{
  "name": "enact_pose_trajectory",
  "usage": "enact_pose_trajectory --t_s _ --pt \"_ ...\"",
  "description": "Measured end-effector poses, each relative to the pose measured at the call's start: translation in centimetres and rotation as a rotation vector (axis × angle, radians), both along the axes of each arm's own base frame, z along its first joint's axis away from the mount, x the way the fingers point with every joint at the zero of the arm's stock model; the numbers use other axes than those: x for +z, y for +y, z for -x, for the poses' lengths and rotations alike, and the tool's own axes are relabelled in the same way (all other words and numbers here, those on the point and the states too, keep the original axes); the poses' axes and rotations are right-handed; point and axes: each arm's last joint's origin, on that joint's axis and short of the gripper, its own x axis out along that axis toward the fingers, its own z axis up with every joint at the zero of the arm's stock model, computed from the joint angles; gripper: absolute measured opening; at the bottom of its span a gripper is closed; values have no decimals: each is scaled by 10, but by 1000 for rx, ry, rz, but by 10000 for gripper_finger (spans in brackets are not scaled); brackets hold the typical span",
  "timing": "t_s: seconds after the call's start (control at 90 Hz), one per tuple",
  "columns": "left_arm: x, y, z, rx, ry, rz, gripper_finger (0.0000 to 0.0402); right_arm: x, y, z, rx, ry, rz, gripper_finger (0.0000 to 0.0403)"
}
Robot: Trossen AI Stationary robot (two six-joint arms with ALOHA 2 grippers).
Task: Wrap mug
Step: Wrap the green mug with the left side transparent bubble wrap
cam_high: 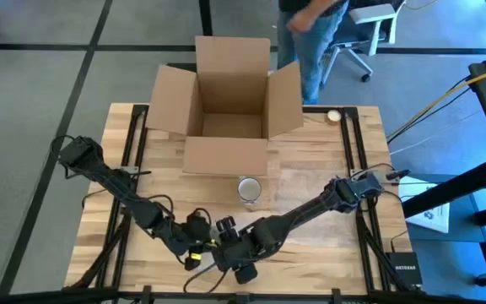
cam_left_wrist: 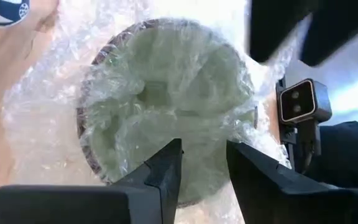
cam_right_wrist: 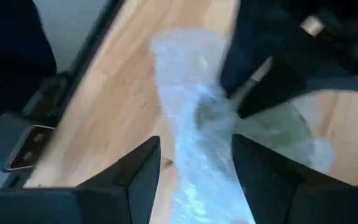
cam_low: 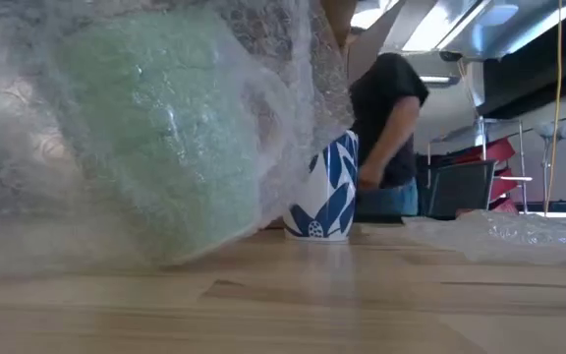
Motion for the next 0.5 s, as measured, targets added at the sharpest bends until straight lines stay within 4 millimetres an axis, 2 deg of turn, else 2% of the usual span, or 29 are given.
enact_pose_trajectory --t_s 0.111,0.2,0.322,0.5 --pt "0 0 0 -3 1 3 111 -3 8 0 28 -29 -11 184" --pt "0 0 0 -3 -1 5 111 -14 10 2 12 -16 38 184" --pt "1 0 -1 0 -5 10 111 -35 -1 -1 -36 1 113 184" --pt "4 -1 -2 12 -29 22 111 -62 -11 -4 -54 38 136 184"
